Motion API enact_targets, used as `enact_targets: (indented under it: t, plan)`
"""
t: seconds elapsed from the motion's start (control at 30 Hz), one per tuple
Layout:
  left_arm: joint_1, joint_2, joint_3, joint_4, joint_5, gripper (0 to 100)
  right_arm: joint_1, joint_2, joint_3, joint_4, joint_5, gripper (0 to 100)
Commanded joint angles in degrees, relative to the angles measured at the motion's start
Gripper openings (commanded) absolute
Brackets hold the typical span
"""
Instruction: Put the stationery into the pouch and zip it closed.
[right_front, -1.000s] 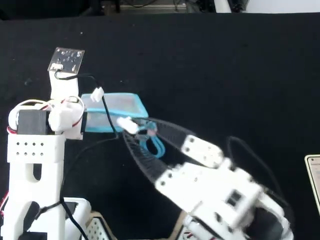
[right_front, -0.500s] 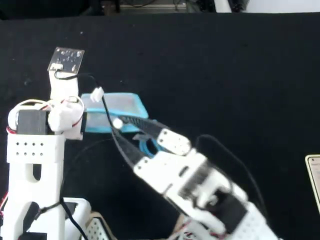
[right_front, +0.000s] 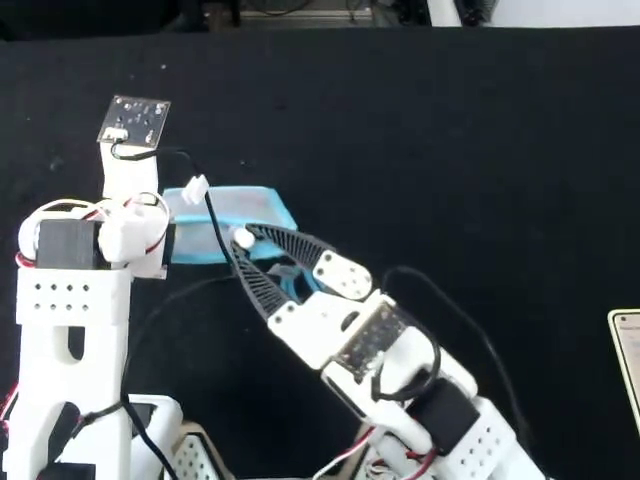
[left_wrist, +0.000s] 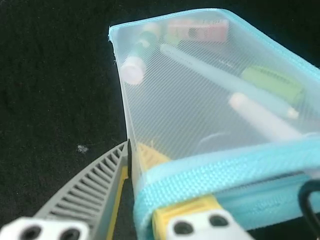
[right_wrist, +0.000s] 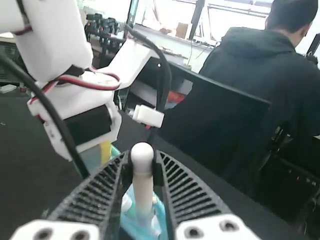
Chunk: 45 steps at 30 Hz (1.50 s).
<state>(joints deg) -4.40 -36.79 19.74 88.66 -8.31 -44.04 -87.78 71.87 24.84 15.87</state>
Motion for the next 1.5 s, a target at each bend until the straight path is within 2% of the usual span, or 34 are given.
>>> enact_targets:
  t: [0.0,0.27,0.33,0.47,0.53,0.7,0.8,0.97,1.1,1.3,1.47]
  plan:
    - [0.66,0.97,1.1,-0.7,0.44,3,1.23,0.48,-0.48,3.16,0.18,1.2]
    - [0.66,0.97,1.8,-1.76,0.53,3,1.23,0.48,-2.95,5.63,-1.67,1.6]
    - [0.66,0.97,1.8,-1.76,0.44,3,1.23,0.48,-6.02,8.79,-4.84,5.7]
    - [0.66,0.97,1.8,-1.76,0.44,3,1.23,0.57,-12.18,16.79,-10.73,20.1]
    - [0.66,0.97,1.8,-1.76,0.44,3,1.23,0.31,-14.73,19.87,-11.34,23.4]
    - [0.66,0.97,1.8,-1.76,0.44,3,1.67,-0.04,-25.01,27.34,-8.62,20.8]
    - [0.57,0.97,1.8,-1.76,0.44,3,1.67,-0.04,-28.7,30.86,-7.03,15.0]
    - [0.48,0.97,1.8,-1.76,0.44,3,1.76,-0.04,-24.66,31.21,-6.86,3.9]
    - [0.22,0.97,1.8,-1.76,0.44,3,2.55,0.4,-20.88,31.21,-6.77,9.1]
    - [0.13,0.97,1.8,-1.76,0.35,3,12.66,-0.04,-14.02,31.21,-7.12,21.2]
    - [0.13,0.97,1.45,-1.85,0.53,3,15.12,-0.04,-10.68,31.21,-7.12,20.7]
